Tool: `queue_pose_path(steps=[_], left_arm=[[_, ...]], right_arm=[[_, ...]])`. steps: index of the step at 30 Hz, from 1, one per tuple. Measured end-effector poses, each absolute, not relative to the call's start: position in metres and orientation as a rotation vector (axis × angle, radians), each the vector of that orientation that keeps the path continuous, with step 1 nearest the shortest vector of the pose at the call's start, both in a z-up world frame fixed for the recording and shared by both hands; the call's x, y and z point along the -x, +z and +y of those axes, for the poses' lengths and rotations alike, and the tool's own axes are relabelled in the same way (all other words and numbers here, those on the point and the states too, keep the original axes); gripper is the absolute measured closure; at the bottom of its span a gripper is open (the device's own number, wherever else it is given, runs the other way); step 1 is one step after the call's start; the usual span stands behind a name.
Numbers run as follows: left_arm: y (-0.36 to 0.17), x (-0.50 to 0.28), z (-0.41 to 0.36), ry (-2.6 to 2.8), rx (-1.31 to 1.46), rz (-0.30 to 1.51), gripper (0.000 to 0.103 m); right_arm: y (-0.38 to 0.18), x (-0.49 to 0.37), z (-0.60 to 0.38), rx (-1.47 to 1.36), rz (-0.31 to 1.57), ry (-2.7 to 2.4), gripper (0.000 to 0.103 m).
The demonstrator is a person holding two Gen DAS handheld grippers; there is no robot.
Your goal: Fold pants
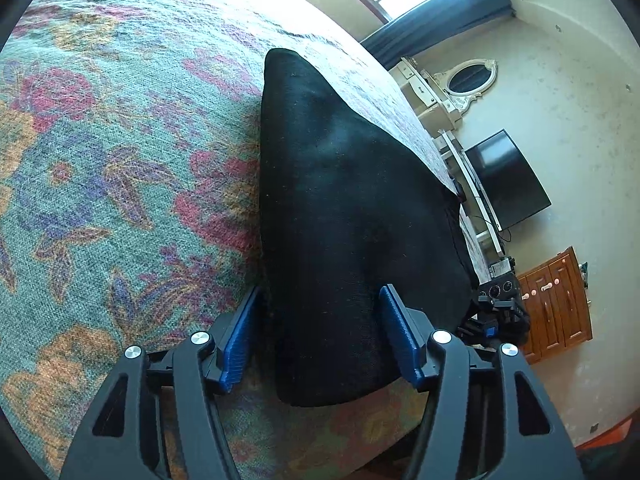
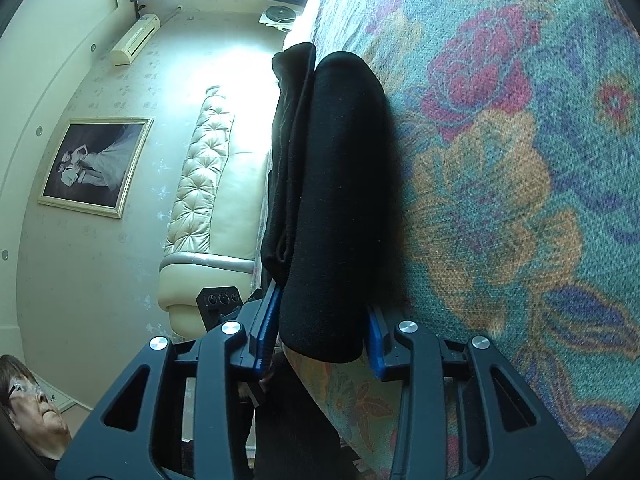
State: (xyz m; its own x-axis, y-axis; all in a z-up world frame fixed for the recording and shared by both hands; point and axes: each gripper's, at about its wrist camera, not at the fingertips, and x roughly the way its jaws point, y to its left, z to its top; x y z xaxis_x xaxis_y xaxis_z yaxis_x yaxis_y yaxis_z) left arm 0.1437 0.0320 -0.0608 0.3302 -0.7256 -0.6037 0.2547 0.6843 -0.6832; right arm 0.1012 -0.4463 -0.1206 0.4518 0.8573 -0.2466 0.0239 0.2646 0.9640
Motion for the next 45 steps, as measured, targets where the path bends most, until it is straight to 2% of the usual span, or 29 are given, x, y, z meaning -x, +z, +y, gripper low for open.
queue_pose_path(steps=[3,6,16,22,28,33,34,35,37,41,45], left_arm=[[-0.057,-0.140,0.025,-0.702,0.498,1.032,0.027],[-0.055,-0.137,0.019,-0.717,0.461,1.021,0.021],[-0.054,-0.135,0.015,-0.692,0.427,1.026,0.021],[-0.039,-0.120,0.009,-0.552,0.307,0.993,0.021],[-0.022,-0.096,0.003,-0.419,0.217,0.920,0.021],[-0.012,-0.081,-0.008,-0.350,0.127,0.865,0.021],[-0.008,-0.078,-0.016,-0.340,0.110,0.854,0.021],[-0.008,-0.074,-0.019,-0.333,0.095,0.843,0.021],[-0.005,-0.067,-0.023,-0.311,0.074,0.821,0.021],[0.000,-0.059,-0.028,-0.272,0.031,0.787,0.021],[-0.001,-0.060,-0.034,-0.240,0.023,0.801,0.020]], right_arm=[[-0.122,-0.101,-0.451,-1.191,0.938,0.712,0.063],[-0.124,-0.101,-0.456,-1.204,0.929,0.728,0.061],[-0.130,-0.088,-0.476,-1.231,0.881,0.735,0.059],[-0.128,-0.068,-0.489,-1.260,0.798,0.663,0.048],[-0.122,-0.039,-0.492,-1.223,0.750,0.538,0.047],[-0.100,-0.023,-0.472,-1.004,0.815,0.338,0.045],[-0.092,-0.021,-0.465,-0.922,0.835,0.271,0.041],[-0.083,-0.017,-0.455,-0.823,0.847,0.191,0.031],[-0.066,-0.009,-0.430,-0.610,0.856,0.042,0.024],[-0.044,0.004,-0.389,-0.438,0.803,0.030,0.018],[-0.028,0.000,-0.355,-0.320,0.782,0.041,0.017]])
